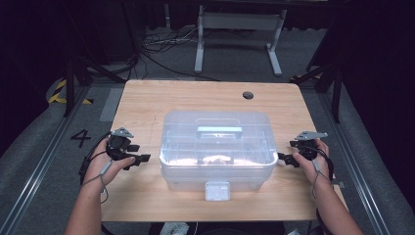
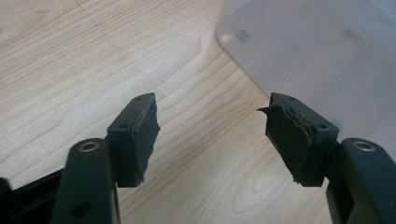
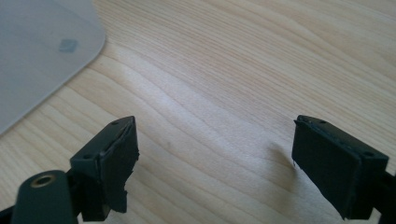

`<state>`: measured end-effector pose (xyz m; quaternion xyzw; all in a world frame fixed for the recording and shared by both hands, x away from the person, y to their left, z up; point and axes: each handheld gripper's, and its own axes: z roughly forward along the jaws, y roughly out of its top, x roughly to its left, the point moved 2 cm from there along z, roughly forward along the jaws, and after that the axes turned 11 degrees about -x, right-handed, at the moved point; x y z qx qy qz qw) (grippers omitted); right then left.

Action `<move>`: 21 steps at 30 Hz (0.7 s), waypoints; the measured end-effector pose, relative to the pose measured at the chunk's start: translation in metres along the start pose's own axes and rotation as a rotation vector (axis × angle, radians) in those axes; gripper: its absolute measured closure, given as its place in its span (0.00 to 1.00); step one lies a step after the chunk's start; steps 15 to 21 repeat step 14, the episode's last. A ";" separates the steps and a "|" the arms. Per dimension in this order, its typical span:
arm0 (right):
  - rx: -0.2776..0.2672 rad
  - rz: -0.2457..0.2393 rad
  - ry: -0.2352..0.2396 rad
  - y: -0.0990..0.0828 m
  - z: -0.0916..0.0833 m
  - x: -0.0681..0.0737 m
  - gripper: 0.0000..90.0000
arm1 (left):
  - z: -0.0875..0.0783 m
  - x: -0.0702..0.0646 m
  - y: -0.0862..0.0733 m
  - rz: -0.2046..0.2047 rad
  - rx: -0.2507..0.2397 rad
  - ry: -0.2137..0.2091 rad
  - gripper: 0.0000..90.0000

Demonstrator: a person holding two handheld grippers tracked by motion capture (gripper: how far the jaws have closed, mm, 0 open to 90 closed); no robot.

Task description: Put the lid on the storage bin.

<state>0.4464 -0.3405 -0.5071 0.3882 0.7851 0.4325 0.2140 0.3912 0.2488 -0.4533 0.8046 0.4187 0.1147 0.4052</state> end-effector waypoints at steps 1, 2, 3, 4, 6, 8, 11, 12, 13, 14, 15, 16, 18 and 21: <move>-0.012 -0.001 -0.003 0.000 0.000 -0.001 0.17 | 0.001 0.000 -0.001 -0.003 0.000 0.005 0.38; -0.019 0.002 -0.005 0.000 -0.001 -0.003 0.17 | 0.002 0.001 -0.001 -0.004 -0.003 0.008 0.38; -0.022 0.004 -0.004 -0.001 -0.002 -0.004 0.17 | 0.003 0.003 -0.002 -0.003 0.002 0.017 0.38; -0.023 0.004 -0.006 -0.001 -0.004 -0.006 0.17 | 0.004 0.003 -0.003 -0.008 0.000 0.028 0.38; -0.020 0.005 -0.018 -0.002 -0.005 -0.008 0.17 | 0.005 0.007 -0.006 -0.018 0.001 0.048 0.38; -0.010 0.010 -0.016 -0.004 -0.005 -0.009 0.17 | 0.005 0.010 -0.008 -0.031 -0.002 0.054 0.38; -0.002 0.012 -0.018 -0.004 -0.005 -0.009 0.17 | 0.006 0.012 -0.010 -0.034 0.001 0.054 0.38; -0.001 0.012 -0.015 -0.004 -0.005 -0.009 0.17 | 0.006 0.011 -0.010 -0.038 0.003 0.050 0.38; -0.002 0.008 -0.012 -0.004 -0.004 -0.009 0.17 | 0.006 0.011 -0.010 -0.040 0.002 0.049 0.38; -0.001 0.006 -0.012 -0.003 -0.004 -0.009 0.17 | 0.007 0.012 -0.011 -0.036 0.004 0.051 0.38; -0.001 0.006 -0.012 -0.003 -0.004 -0.009 0.17 | 0.007 0.012 -0.011 -0.036 0.004 0.051 0.38; -0.001 0.006 -0.012 -0.003 -0.004 -0.009 0.17 | 0.007 0.012 -0.011 -0.036 0.004 0.051 0.38; -0.001 0.006 -0.012 -0.003 -0.004 -0.009 0.17 | 0.007 0.012 -0.011 -0.036 0.004 0.051 0.38; -0.001 0.006 -0.012 -0.003 -0.004 -0.009 0.17 | 0.007 0.012 -0.011 -0.036 0.004 0.051 0.38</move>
